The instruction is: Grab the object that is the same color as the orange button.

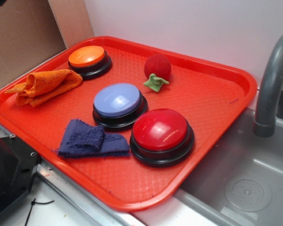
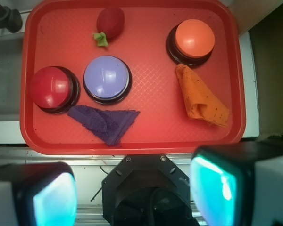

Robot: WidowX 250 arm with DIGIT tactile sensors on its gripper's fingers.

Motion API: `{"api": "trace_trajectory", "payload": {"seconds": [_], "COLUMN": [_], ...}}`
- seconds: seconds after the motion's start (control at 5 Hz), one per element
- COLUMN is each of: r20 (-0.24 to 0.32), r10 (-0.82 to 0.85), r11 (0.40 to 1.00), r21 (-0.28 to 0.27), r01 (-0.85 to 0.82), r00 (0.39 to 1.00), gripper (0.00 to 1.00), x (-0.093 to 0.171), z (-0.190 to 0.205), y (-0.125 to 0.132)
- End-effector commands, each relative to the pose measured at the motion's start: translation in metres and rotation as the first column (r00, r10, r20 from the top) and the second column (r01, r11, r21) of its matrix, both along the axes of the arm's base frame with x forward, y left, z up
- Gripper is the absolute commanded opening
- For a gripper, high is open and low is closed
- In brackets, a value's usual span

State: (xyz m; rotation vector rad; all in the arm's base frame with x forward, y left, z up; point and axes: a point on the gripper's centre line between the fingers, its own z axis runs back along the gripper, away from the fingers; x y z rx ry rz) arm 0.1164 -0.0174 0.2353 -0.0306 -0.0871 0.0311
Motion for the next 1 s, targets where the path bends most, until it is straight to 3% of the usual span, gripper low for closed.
{"api": "trace_trajectory", "payload": {"seconds": [0.0, 0.4, 0.6, 0.8], "r20": [0.000, -0.006, -0.014, 0.010], "r10": [0.000, 0.246, 0.390, 0.476], "r11": [1.000, 0.969, 0.920, 0.878], "r21": [0.000, 0.003, 0.058, 0.057], "r01": [0.000, -0.246, -0.388, -0.475], "r00": [1.000, 0.969, 0.921, 0.880], "gripper": [1.00, 1.00, 1.00, 1.00], "x": [0.000, 0.010, 0.017, 0.022], "z": [0.000, -0.038, -0.068, -0.090], "y": [0.000, 0.041, 0.065, 0.082]}}
